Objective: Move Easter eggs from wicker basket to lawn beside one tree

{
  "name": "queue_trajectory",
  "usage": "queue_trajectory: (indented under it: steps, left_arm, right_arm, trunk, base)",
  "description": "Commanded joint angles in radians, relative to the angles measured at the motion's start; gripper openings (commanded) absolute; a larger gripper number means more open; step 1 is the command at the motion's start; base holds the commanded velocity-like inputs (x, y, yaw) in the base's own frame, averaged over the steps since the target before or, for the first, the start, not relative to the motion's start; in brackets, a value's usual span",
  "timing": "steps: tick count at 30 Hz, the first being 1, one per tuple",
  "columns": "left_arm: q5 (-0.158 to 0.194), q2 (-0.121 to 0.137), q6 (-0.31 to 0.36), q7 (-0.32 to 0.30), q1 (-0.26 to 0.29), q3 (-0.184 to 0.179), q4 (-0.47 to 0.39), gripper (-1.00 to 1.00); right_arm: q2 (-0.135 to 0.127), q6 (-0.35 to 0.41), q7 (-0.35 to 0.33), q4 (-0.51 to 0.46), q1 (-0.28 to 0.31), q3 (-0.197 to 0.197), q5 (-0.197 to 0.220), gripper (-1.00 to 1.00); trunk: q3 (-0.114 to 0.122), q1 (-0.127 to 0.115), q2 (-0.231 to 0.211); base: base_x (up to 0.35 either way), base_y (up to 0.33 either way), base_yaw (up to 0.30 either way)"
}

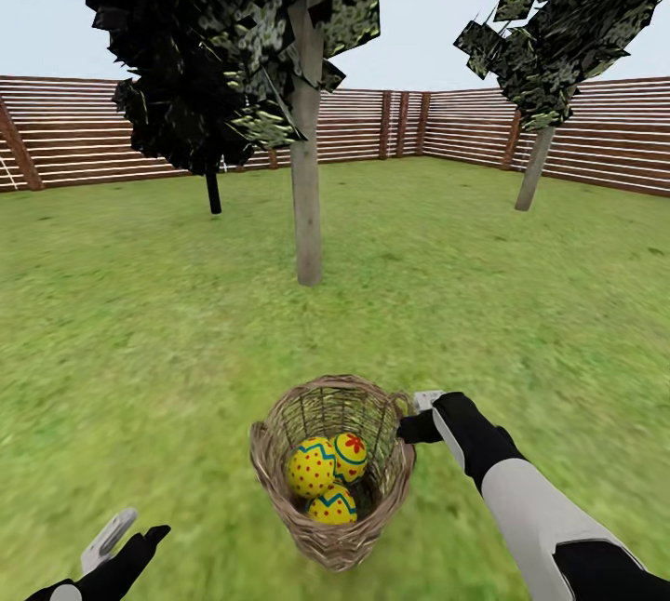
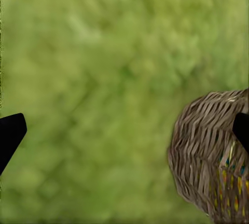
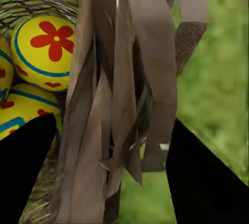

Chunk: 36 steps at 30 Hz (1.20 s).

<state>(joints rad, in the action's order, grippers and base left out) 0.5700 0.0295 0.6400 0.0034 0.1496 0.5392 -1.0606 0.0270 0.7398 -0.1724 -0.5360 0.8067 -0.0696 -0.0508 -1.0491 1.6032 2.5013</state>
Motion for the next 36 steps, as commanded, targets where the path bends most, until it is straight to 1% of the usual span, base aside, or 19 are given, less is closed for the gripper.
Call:
queue_trajectory:
  steps: [1,9,16,22,28,32,34,36]
  left_arm:
    - [0.004,0.0,0.002,0.002,0.001,0.002,0.0,1.0]
    - [0.005,0.0,-0.002,-0.001,0.001,0.004,0.002,1.0]
    - [0.001,-0.003,-0.006,0.001,-0.001,0.006,0.002,1.0]
    - [0.002,-0.011,-0.008,0.004,-0.002,0.007,0.004,1.0]
    - [0.002,-0.011,-0.008,0.004,-0.002,0.006,0.004,1.0]
    - [0.004,-0.012,-0.007,0.002,-0.002,0.003,0.003,1.0]
    - [0.001,-0.007,-0.007,0.001,-0.003,0.003,0.002,1.0]
    - [0.001,-0.005,-0.007,0.001,-0.003,0.002,0.002,1.0]
  right_arm:
    - [0.0,0.004,-0.004,-0.002,-0.001,-0.003,-0.009,-1.0]
    - [-0.001,0.004,-0.005,-0.007,-0.001,-0.003,-0.009,-1.0]
    - [0.001,0.004,-0.008,-0.008,-0.001,-0.003,-0.009,-1.0]
    - [0.006,0.006,-0.007,-0.051,-0.001,0.001,-0.006,-1.0]
    - [0.005,0.006,-0.008,-0.052,-0.001,0.001,-0.006,-1.0]
    - [0.005,0.006,-0.01,-0.053,-0.001,0.001,-0.005,-1.0]
    - [0.002,0.008,-0.011,-0.082,0.004,0.002,-0.002,-1.0]
    - [0.0,0.012,-0.011,-0.134,0.008,0.005,0.001,-1.0]
  trunk:
    - [-0.001,0.0,0.0]
    - [-0.001,0.0,0.0]
    - [0.026,-0.003,-0.001]
    - [0.045,-0.026,-0.043]
    - [0.064,-0.049,-0.085]
    - [0.064,-0.049,-0.085]
    - [0.064,-0.049,-0.085]
    - [0.064,-0.049,-0.085]
  base:
    - [0.0,0.0,0.0]
    - [0.0,0.0,0.0]
    - [0.0,0.0,0.0]
    - [0.0,0.0,0.0]
    - [0.0,0.0,0.0]
    - [0.002,0.0,0.0]
    - [0.157,0.0,0.0]
    - [0.272,0.0,0.0]
